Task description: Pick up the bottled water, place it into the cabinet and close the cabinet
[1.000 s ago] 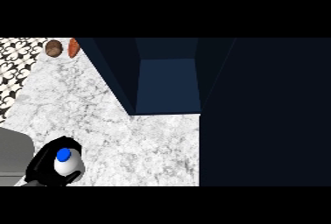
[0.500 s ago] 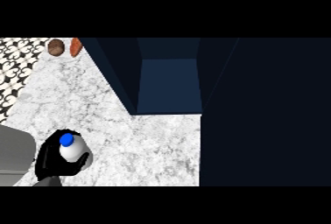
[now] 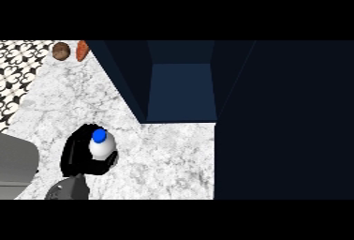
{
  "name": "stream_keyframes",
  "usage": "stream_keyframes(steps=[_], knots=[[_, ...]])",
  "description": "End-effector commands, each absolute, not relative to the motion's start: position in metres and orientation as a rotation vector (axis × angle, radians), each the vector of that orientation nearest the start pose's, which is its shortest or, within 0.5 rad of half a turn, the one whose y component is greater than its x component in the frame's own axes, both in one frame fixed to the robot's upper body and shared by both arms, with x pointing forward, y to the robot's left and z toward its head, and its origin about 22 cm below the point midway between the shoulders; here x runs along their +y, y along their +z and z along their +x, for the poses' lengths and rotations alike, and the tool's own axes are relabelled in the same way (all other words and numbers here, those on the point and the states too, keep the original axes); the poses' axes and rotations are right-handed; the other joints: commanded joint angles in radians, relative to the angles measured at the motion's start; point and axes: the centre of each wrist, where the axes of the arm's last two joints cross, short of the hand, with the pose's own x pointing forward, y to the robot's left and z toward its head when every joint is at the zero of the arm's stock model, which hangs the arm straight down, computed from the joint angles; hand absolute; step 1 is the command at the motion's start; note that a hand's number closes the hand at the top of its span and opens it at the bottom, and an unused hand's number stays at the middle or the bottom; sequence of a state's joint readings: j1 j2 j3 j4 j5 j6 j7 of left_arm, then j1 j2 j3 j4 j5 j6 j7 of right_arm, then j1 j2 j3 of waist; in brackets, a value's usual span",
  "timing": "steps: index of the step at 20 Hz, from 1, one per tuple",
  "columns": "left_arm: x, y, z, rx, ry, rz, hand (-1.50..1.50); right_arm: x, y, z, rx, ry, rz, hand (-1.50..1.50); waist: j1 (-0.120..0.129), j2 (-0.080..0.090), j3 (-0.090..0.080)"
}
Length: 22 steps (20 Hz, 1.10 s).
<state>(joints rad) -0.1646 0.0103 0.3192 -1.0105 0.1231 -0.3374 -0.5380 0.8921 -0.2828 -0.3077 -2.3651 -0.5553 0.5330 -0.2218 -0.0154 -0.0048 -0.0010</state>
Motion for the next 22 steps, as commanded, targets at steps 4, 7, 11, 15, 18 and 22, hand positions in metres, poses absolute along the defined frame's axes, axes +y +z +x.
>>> stream_keyframes(steps=[4,7,11,15,18,22], knots=[[0.222,-0.055,0.278,-1.748,0.173,-0.276,1.5,-0.313,0.146,0.031,-1.893,0.139,0.232,-1.5,0.004,-0.001,0.0],[0.197,-0.046,0.269,-1.756,0.149,-0.249,1.5,-0.311,0.149,0.031,-1.904,0.148,0.247,-1.5,0.004,-0.001,0.0],[0.165,-0.022,0.296,-1.772,0.135,-0.203,1.5,-0.316,0.145,0.035,-1.908,0.126,0.238,-1.5,-0.004,0.004,0.0],[0.137,0.009,0.3,-1.794,0.148,-0.189,1.5,-0.331,0.151,0.032,-1.892,0.149,0.245,-1.5,-0.008,0.002,0.0],[0.122,0.006,0.302,-1.787,0.116,-0.114,1.5,-0.327,0.147,0.033,-1.911,0.145,0.233,-1.5,-0.006,0.004,0.0],[0.109,0.022,0.327,-1.747,0.1,-0.025,1.5,-0.318,0.149,0.038,-1.9,0.113,0.237,-1.5,-0.005,0.007,0.0]])
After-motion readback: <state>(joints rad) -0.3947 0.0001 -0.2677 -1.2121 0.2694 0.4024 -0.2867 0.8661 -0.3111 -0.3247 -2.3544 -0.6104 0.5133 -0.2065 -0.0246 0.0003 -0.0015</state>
